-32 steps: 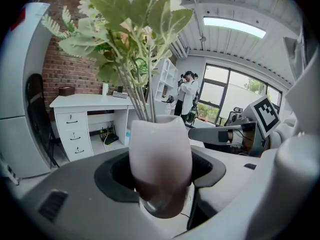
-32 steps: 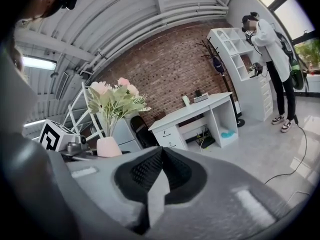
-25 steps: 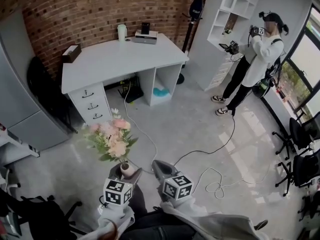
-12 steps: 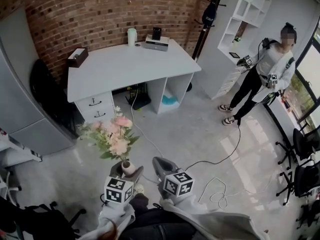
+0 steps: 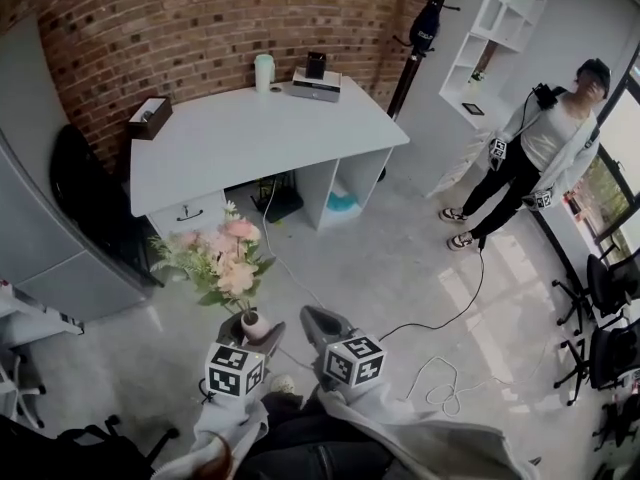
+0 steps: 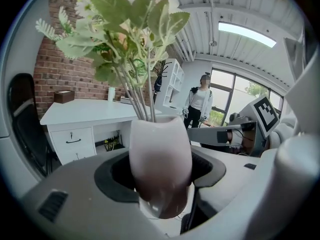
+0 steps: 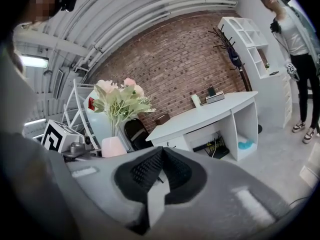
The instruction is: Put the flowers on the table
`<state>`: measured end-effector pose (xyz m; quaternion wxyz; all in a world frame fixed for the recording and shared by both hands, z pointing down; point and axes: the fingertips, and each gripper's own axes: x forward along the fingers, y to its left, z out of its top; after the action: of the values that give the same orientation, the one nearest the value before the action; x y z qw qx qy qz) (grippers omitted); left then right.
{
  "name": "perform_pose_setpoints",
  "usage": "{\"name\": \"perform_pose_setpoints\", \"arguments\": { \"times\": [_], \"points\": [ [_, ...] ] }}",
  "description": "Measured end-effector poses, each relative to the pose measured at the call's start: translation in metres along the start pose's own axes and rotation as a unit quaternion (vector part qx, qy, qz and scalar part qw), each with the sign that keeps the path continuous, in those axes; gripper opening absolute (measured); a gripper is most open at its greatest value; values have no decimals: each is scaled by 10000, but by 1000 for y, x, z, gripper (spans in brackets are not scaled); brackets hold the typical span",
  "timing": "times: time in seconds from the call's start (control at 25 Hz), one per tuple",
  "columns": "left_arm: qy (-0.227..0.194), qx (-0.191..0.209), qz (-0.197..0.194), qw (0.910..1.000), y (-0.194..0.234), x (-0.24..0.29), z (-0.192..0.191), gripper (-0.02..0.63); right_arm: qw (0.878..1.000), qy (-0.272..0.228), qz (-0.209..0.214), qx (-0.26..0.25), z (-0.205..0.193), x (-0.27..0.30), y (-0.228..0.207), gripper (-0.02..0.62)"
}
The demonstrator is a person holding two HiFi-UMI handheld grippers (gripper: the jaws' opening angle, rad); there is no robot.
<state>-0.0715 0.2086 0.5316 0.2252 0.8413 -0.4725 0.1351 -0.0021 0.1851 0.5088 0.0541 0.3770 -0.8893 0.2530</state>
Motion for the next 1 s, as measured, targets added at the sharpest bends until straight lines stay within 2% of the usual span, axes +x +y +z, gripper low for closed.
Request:
{"name": "perform_pose_setpoints", "arguments": {
  "times": [0.56, 1.0],
  "points": [
    [35, 249, 20, 9997, 16, 25, 17, 276, 9994, -188, -284, -15, 33, 18, -42, 0],
    [98, 259, 140, 9995, 61, 82, 49, 276, 9998, -153, -83, 133, 62, 85, -86, 0]
  ]
}}
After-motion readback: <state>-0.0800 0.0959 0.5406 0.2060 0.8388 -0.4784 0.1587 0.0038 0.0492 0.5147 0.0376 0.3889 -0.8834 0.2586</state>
